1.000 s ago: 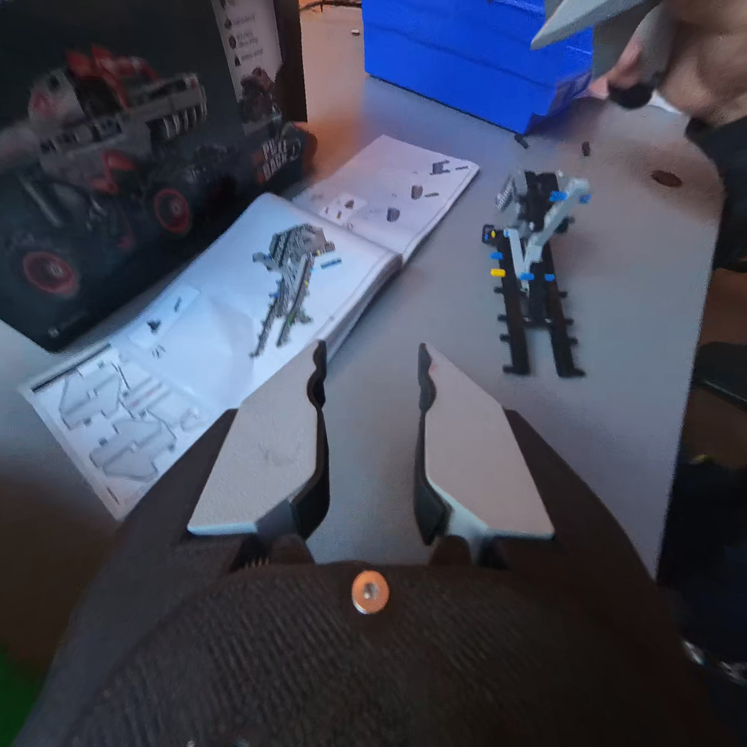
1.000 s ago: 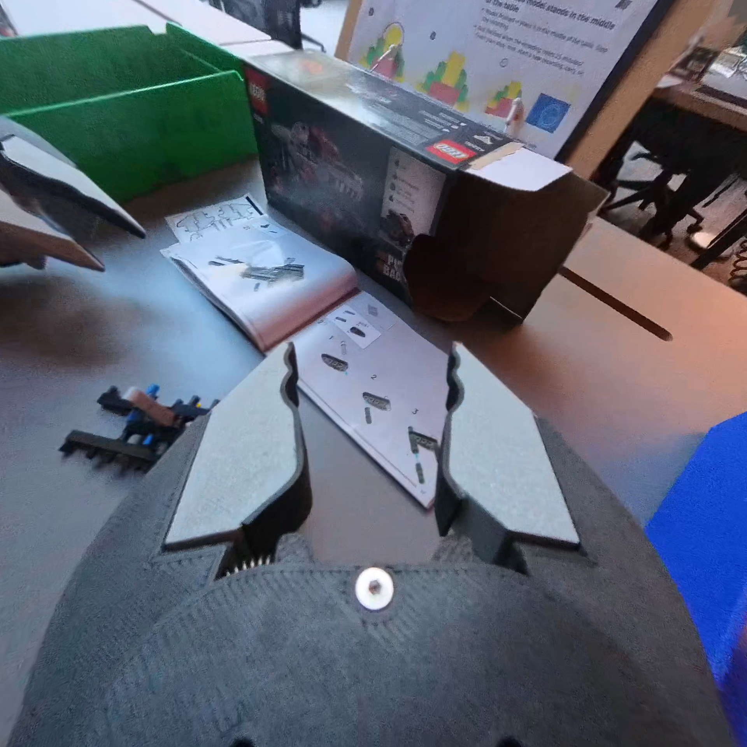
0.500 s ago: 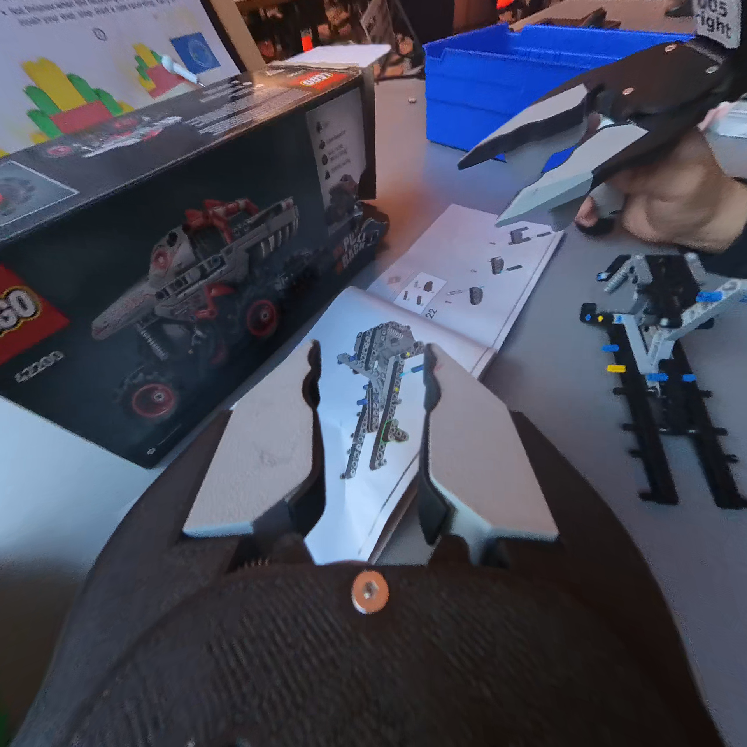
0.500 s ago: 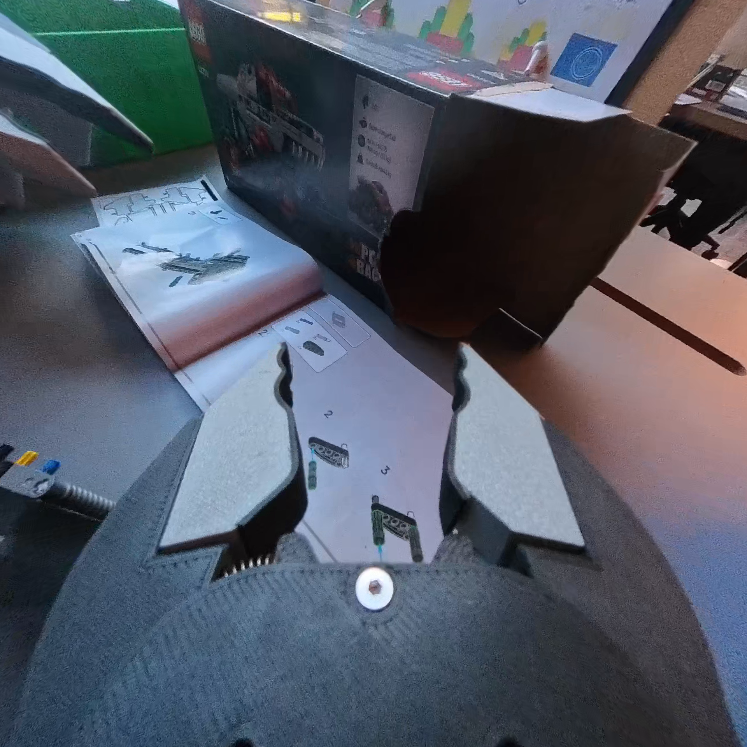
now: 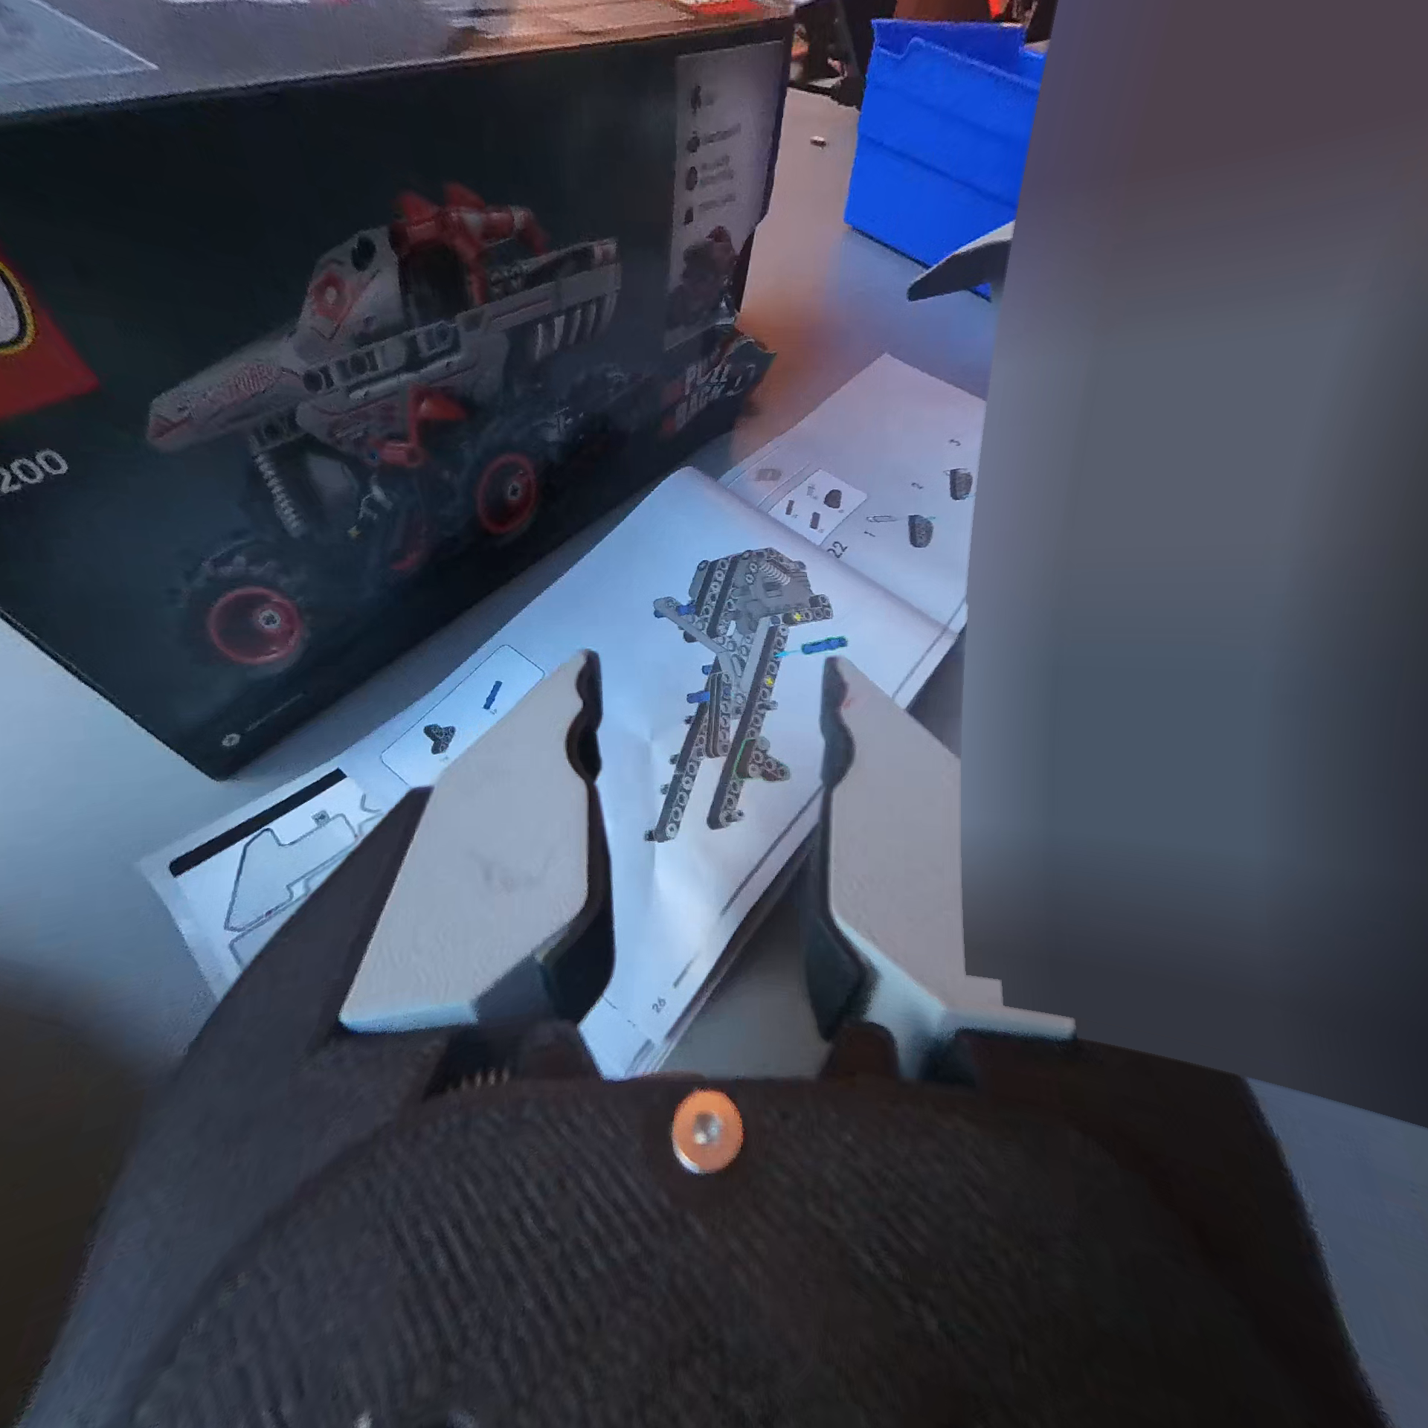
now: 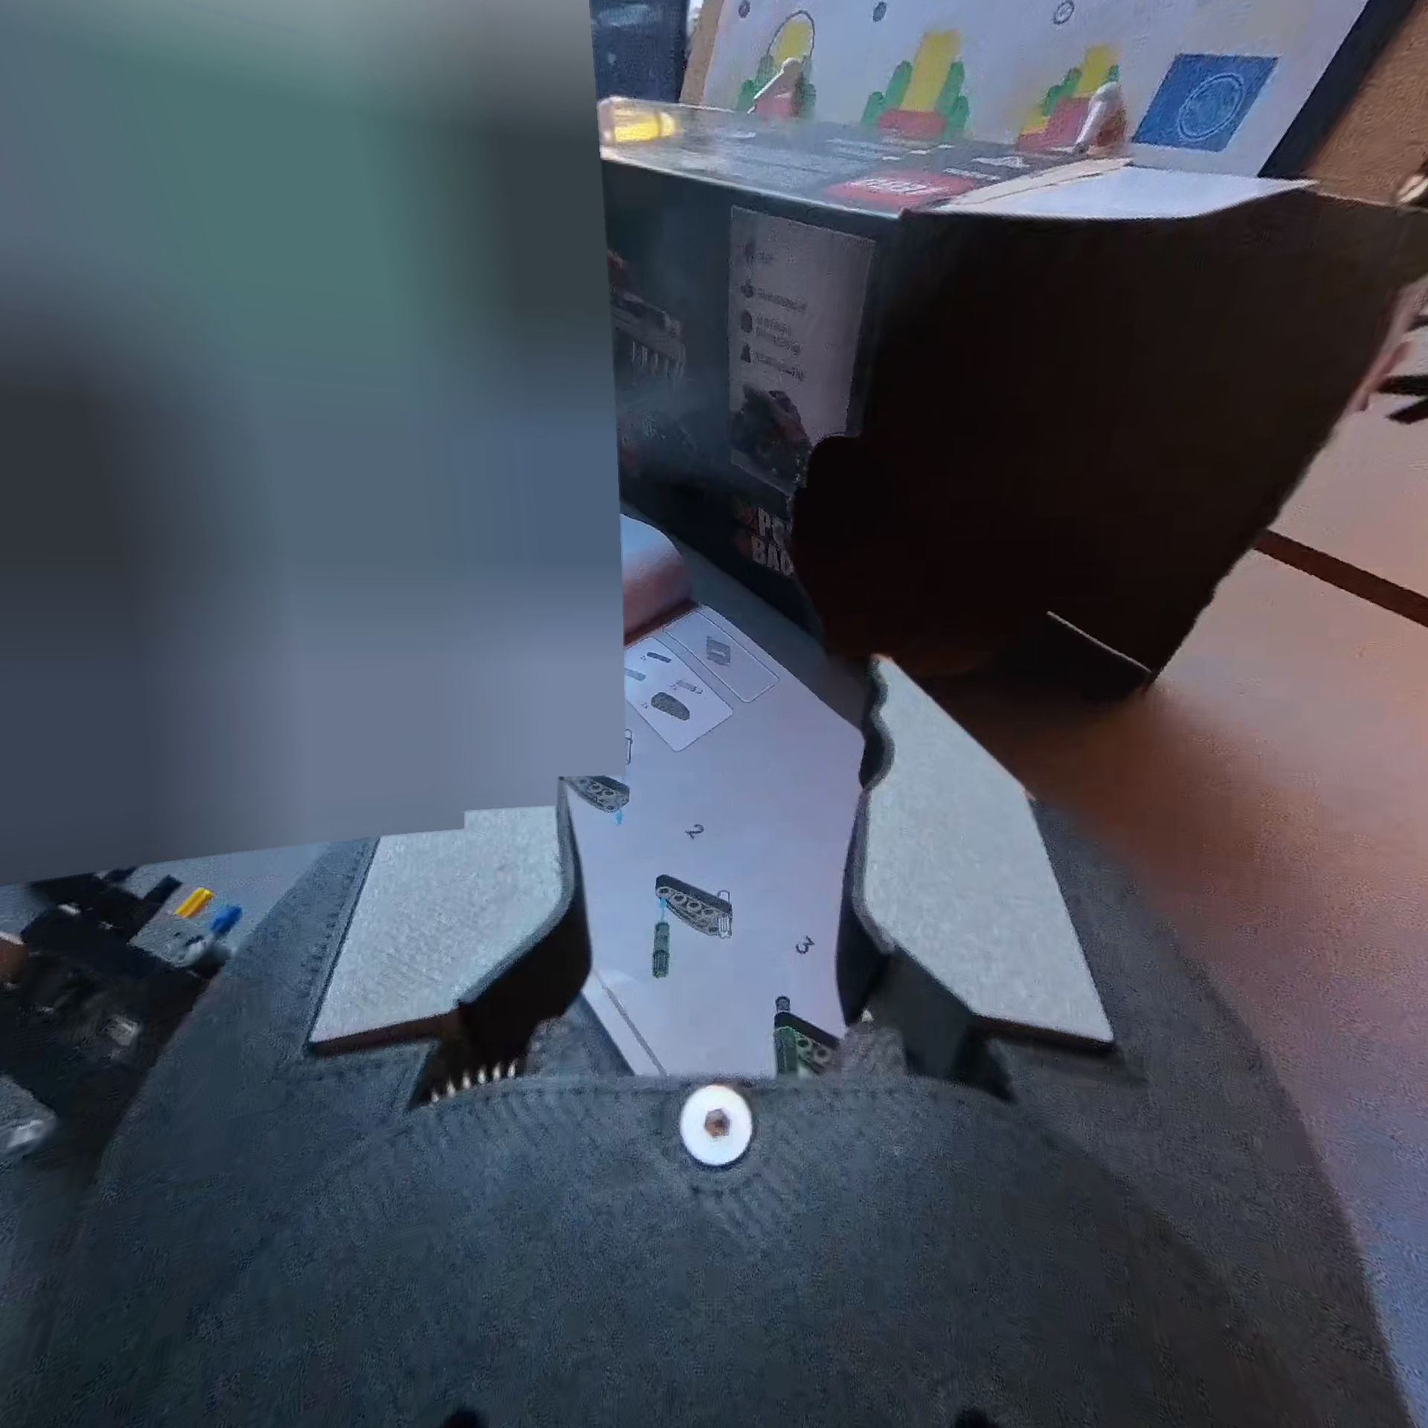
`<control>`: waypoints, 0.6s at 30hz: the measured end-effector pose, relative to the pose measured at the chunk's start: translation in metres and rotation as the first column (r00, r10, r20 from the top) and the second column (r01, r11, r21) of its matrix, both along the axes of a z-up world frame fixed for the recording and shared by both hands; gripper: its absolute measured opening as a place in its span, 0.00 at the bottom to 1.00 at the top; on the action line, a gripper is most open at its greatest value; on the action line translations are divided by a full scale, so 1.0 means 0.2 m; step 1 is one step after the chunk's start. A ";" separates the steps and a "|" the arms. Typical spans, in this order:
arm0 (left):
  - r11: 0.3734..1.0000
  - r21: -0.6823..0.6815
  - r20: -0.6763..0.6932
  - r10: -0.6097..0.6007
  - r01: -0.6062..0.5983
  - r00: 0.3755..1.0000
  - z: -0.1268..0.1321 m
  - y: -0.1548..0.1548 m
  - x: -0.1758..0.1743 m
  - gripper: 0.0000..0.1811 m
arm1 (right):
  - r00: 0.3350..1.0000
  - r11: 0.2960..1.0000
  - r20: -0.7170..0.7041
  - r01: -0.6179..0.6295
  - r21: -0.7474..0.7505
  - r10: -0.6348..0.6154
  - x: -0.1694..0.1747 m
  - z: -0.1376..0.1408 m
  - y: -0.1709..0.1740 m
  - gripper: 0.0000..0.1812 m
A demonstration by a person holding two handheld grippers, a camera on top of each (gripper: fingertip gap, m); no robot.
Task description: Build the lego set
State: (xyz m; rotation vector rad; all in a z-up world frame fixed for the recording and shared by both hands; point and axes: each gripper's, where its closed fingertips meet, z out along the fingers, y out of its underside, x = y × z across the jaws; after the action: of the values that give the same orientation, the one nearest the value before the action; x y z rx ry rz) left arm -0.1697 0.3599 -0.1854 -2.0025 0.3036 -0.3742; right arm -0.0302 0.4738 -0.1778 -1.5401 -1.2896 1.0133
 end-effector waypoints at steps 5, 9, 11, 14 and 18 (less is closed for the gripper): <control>1.000 -0.008 0.015 -0.017 0.017 1.000 0.02 -0.02 0.05 0.32 | 1.000 1.000 -0.026 0.005 0.008 -0.005 0.02 0.03 -0.02 0.43; 0.998 0.044 0.004 0.034 -0.035 0.999 0.08 -0.01 -0.01 0.31 | 0.994 0.994 -0.009 0.105 0.020 -0.105 0.06 0.02 0.06 0.47; 0.999 -0.006 0.021 0.040 -0.040 0.999 0.05 -0.01 -0.03 0.34 | 0.995 0.995 0.005 0.101 -0.008 -0.101 0.06 0.01 0.06 0.48; 0.999 -0.028 0.081 -0.018 0.021 0.997 0.06 -0.03 0.01 0.35 | 0.993 0.995 0.077 0.090 0.044 -0.094 0.08 -0.05 0.06 0.47; 0.986 -0.104 0.046 -0.126 0.130 0.991 -0.02 -0.07 0.10 0.35 | 0.991 0.997 0.115 0.056 0.056 -0.062 0.08 -0.09 -0.02 0.41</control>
State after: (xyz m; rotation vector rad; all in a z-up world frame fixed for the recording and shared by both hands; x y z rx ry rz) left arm -0.1496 0.3455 -0.1900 -2.0832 0.3957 -0.5198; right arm -0.0149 0.4699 -0.1950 -1.6078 -1.3326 0.8564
